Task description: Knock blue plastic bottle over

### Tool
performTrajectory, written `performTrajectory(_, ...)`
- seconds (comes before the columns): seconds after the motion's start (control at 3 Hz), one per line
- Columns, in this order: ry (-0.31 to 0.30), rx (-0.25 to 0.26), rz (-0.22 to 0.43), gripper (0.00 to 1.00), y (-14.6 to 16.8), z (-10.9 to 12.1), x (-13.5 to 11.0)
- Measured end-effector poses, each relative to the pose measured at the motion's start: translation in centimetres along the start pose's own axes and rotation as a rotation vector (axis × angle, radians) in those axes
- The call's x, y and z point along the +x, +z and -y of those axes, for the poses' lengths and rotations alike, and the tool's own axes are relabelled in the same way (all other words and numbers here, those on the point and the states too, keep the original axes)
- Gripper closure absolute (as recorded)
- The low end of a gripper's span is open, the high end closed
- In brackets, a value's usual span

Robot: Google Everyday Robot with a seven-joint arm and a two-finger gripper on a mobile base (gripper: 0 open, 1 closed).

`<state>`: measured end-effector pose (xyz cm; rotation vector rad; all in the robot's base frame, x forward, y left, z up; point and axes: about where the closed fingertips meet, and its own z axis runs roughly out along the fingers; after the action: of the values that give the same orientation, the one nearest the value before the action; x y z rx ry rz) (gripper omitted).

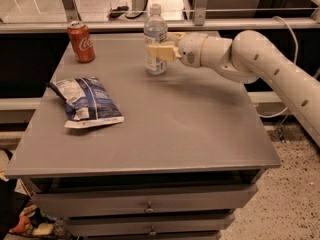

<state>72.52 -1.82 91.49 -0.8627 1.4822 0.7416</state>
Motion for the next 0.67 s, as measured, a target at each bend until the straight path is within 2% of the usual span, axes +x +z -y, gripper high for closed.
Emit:
performTrajectory(0.33, -0.004, -0.01, -0.021, 1.0, 0.0, 0.0, -0.2)
performTrajectory(0.67, -0.011, -0.018, -0.077, 1.0, -1.5, 0.6, -1.3)
